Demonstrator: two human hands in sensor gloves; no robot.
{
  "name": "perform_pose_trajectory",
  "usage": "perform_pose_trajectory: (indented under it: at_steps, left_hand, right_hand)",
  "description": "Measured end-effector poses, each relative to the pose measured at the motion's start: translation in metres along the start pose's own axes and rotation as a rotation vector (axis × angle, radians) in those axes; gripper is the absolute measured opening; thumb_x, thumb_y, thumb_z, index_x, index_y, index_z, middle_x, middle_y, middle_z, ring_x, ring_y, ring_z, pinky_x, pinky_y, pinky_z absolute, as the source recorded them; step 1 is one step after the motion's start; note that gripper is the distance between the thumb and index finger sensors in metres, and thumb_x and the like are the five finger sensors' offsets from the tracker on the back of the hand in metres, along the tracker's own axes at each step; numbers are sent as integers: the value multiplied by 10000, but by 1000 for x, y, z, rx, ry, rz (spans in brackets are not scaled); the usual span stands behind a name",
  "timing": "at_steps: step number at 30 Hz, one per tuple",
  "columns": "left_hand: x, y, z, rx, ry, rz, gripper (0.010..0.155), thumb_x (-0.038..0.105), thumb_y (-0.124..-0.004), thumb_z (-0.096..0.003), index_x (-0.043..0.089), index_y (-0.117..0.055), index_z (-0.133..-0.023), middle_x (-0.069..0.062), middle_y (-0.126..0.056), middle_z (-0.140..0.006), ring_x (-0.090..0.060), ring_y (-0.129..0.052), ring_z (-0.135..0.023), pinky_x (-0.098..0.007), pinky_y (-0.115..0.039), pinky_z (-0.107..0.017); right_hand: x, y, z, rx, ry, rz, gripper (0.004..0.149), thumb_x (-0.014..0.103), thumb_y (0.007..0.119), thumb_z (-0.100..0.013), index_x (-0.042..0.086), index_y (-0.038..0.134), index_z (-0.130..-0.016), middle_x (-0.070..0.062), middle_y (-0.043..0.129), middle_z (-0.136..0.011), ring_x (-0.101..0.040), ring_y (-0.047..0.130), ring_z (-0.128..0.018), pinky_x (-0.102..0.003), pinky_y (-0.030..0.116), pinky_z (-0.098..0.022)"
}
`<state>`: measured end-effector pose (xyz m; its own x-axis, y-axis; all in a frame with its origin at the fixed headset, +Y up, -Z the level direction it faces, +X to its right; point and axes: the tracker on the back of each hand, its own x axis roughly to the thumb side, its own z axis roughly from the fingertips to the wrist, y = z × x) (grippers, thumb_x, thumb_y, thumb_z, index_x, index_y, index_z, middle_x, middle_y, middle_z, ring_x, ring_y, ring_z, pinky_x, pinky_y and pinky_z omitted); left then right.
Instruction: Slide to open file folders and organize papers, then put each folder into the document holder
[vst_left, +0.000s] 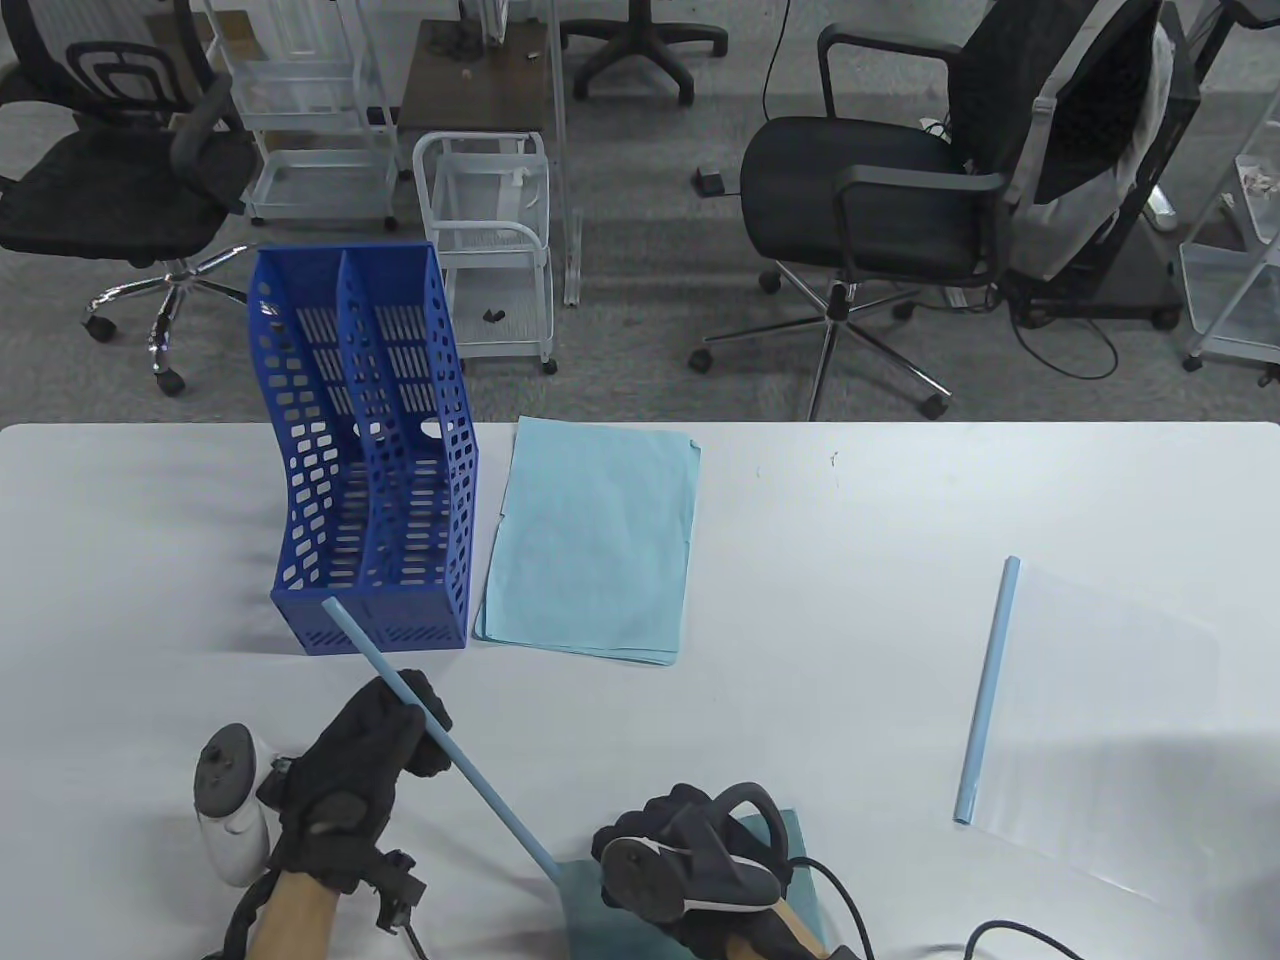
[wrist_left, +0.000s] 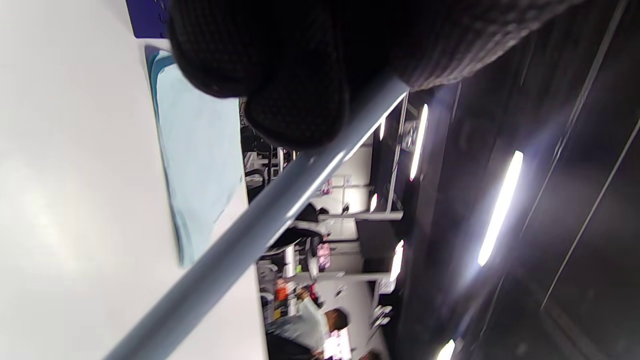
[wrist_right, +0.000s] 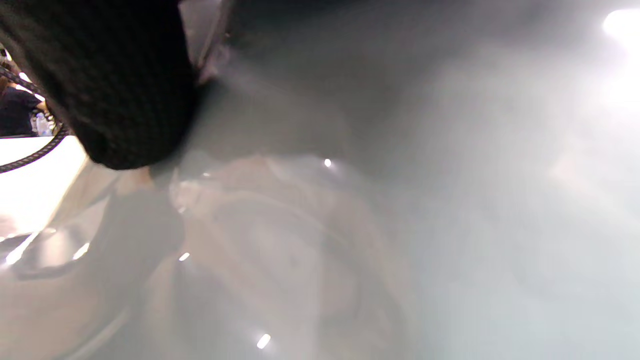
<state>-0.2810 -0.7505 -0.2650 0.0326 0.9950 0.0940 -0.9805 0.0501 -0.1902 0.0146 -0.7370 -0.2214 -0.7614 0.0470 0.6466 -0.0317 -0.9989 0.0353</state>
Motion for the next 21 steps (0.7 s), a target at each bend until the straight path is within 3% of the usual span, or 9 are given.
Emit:
perform_pose_trajectory:
  at_steps: [5, 9, 15, 21]
  left_hand:
    - [7, -39, -2, -93, 63, -218, 489, 477, -856, -435, 298, -888, -889, 29, -1002, -765, -99, -1126, -418, -326, -963, -385]
    - [1, -57, -5, -119, 131, -256, 492, 491, -863, -418, 300, -909, -870, 37, -1022, -737, -74, -1133, -366, -301, -978, -349]
    - [-7, -64, -5, -138, 220, -255, 494, 490, -872, -413, 288, -916, -862, 25, -1027, -721, -76, -1139, -348, -300, -984, -331]
    - [-9, -86, -3, -178, 274, -322, 494, 483, -885, -406, 268, -926, -850, 7, -1032, -698, -76, -1136, -313, -302, -981, -308]
  right_hand:
    - [9, 0, -3, 78, -37, -33, 449, 497, 908, -277, 286, 898, -674, 70, 1023, -482, -152, 1005, -330, -408, 881, -465]
    - [2, 3, -3, 154, -18, -144, 444, 496, 907, -282, 281, 906, -670, 67, 1027, -475, -152, 1006, -324, -407, 882, -462]
    - [-20, 3, -5, 150, 38, -320, 440, 502, 902, -290, 285, 910, -672, 68, 1027, -475, -148, 1004, -325, -403, 881, -459]
    - [-41, 1, -2, 91, 134, -448, 423, 501, 885, -309, 279, 919, -667, 65, 1028, -461, -142, 1003, -308, -394, 885, -447]
